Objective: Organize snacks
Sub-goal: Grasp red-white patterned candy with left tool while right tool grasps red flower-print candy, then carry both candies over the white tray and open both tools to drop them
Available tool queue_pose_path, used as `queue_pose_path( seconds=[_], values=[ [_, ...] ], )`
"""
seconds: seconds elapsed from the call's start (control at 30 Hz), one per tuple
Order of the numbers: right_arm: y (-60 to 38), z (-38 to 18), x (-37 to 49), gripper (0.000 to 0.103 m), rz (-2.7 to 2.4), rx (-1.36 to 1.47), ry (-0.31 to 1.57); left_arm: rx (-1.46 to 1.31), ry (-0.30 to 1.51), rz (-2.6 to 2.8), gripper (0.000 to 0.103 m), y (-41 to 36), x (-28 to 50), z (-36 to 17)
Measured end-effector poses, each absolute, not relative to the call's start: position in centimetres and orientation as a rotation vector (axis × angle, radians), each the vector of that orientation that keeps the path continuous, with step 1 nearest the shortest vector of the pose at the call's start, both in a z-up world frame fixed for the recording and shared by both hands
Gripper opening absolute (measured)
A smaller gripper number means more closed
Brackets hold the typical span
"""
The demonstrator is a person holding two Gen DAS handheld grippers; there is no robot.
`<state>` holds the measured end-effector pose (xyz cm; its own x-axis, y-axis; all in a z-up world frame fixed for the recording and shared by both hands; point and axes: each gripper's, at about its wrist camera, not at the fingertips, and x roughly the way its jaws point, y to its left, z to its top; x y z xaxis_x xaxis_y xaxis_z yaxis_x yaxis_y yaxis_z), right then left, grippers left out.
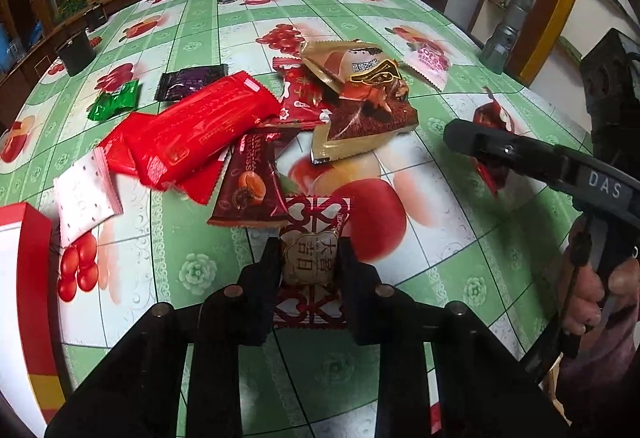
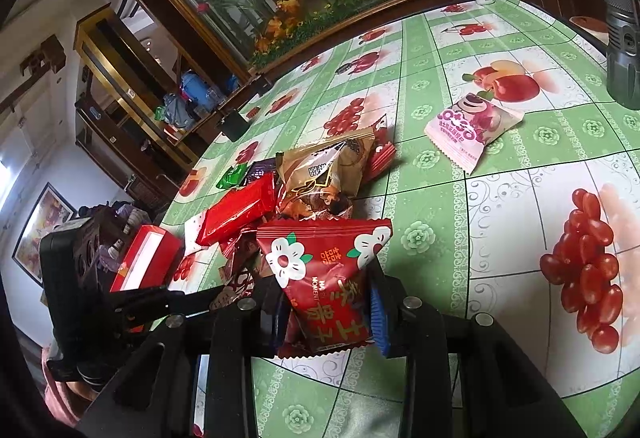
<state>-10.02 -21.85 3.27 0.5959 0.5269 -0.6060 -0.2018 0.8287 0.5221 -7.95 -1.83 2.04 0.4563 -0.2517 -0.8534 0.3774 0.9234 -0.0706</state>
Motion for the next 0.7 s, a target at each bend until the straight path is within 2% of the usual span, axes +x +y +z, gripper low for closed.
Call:
queue_pose_path(
  seconds=[0.4,0.7],
  values=[
    [-19.5,3.8,-10.8,0.034,0.504,0.341,0.818,0.059,0.945,-0.305,0.024,2.8,-12.4,4.7],
    [-9.3,4.6,-10.9,0.033,0.702,0.234,0.835,-0.014,0.772,-0.013,0.024,12.5,-16.3,9.6]
  ],
)
